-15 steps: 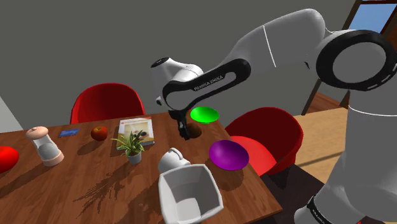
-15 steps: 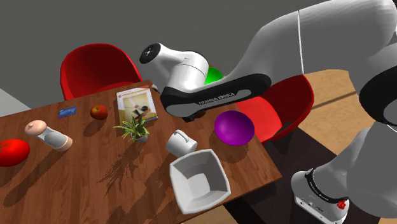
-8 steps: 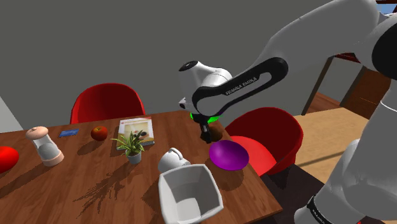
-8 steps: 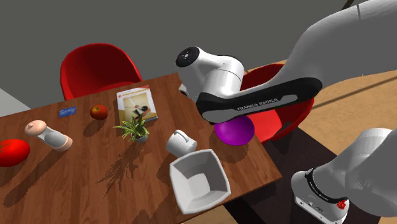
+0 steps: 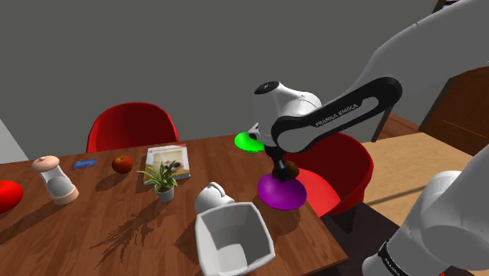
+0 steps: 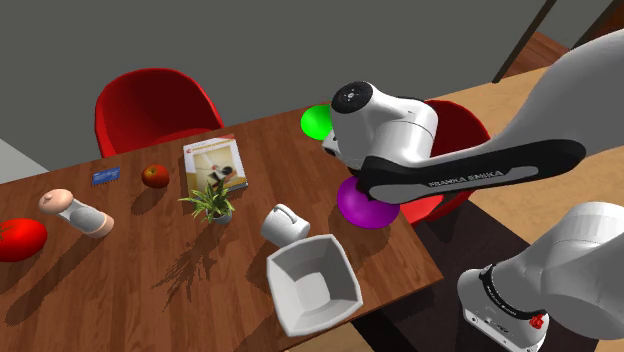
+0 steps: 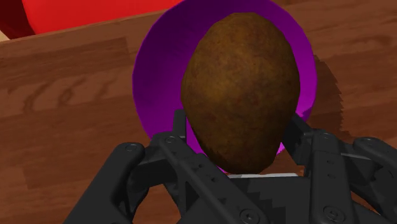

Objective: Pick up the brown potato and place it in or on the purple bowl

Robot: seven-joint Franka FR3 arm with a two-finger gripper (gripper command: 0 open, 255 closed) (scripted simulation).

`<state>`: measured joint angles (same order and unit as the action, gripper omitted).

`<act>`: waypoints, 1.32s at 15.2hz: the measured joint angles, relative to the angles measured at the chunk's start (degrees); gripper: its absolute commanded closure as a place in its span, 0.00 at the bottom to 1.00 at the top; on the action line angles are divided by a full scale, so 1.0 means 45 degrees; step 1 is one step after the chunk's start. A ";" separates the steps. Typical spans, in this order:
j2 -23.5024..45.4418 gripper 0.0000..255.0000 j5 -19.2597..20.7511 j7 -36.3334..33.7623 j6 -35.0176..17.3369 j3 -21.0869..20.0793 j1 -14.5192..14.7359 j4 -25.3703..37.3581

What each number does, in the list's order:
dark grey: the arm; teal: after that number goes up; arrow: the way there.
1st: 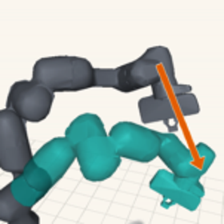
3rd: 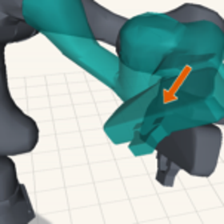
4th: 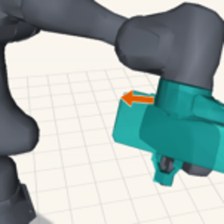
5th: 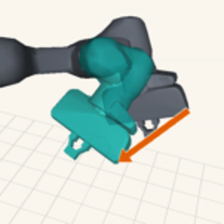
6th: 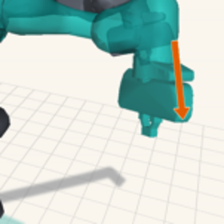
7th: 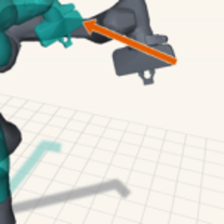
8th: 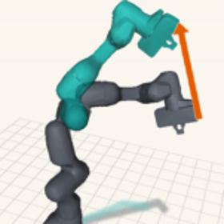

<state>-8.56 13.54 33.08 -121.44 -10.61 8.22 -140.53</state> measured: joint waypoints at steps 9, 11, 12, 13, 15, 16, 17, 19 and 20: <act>0.0976 1.00 0.0521 -0.0557 -0.1537 0.0012 -0.0115 -0.0640; 0.1220 1.00 0.0659 -0.0713 -0.1858 0.0010 -0.0131 -0.0742; 0.1276 1.00 0.0700 -0.0732 -0.1946 0.0023 -0.0147 -0.0776; 0.1332 1.00 0.0723 -0.0757 -0.1989 0.0023 -0.0150 -0.0766; 0.1365 1.00 0.0740 -0.0771 -0.2023 0.0025 -0.0153 -0.0767; 0.1368 1.00 0.0743 -0.0774 -0.2030 0.0026 -0.0154 -0.0770; 0.1370 1.00 0.0744 -0.0776 -0.2034 0.0025 -0.0154 -0.0772; 0.1371 0.00 0.0746 -0.0777 -0.2037 0.0026 -0.0154 -0.0773; 0.1371 0.00 0.0746 -0.0777 -0.2037 0.0026 -0.0154 -0.0773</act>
<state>-2.39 16.90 29.58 -130.61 -10.49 7.53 -144.01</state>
